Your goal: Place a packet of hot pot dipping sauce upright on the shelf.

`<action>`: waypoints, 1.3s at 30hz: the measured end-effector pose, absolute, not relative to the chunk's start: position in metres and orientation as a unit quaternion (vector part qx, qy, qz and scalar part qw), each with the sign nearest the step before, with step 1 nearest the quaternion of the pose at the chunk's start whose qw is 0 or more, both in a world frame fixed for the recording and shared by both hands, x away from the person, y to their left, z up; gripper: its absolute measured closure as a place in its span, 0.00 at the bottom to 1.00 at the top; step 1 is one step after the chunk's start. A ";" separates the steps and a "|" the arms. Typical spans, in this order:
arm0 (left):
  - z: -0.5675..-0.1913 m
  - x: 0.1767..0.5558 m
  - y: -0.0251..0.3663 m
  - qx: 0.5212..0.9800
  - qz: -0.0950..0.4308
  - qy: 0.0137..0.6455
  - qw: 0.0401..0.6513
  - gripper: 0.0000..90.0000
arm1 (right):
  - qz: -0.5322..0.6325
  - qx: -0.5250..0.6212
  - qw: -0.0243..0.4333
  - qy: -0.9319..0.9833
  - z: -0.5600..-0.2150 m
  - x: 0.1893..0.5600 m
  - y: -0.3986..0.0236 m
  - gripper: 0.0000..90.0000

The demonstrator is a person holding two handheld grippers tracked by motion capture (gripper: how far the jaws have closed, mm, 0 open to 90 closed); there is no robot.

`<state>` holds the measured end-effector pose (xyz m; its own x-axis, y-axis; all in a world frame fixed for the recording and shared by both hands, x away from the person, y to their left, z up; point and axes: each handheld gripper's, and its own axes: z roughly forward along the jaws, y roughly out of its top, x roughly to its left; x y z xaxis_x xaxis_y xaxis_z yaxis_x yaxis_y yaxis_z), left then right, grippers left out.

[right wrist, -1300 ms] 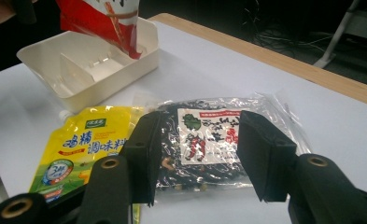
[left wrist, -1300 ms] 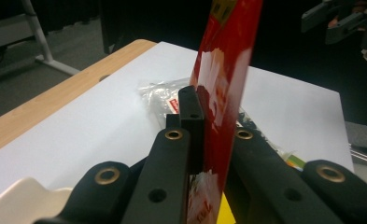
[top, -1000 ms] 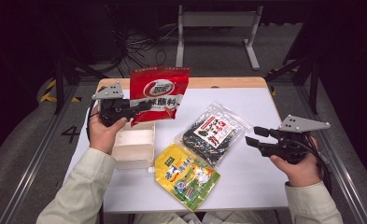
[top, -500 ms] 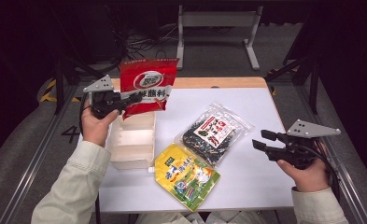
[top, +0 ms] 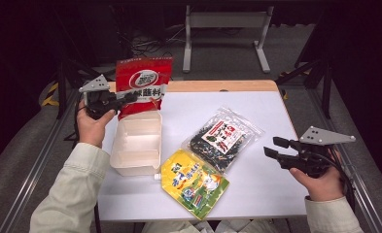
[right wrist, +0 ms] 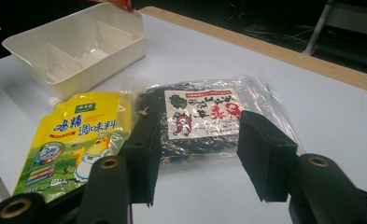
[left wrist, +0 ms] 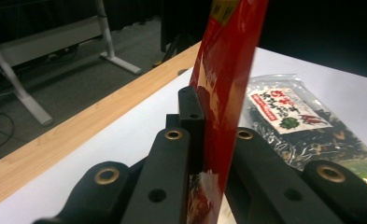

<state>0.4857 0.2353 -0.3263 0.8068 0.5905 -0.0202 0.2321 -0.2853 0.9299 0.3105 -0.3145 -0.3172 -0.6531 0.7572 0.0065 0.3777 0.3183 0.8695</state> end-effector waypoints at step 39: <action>-0.368 0.511 0.218 0.820 0.165 0.268 0.478 1.00 | 0.465 0.354 0.208 0.784 -0.316 0.306 -0.319 0.54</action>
<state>0.5114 0.2182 -0.3676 0.8017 0.5975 0.0143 0.2816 -0.3988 0.8727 0.3062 -0.3192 -0.3163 -0.6624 0.7492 0.0041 0.3624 0.3156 0.8770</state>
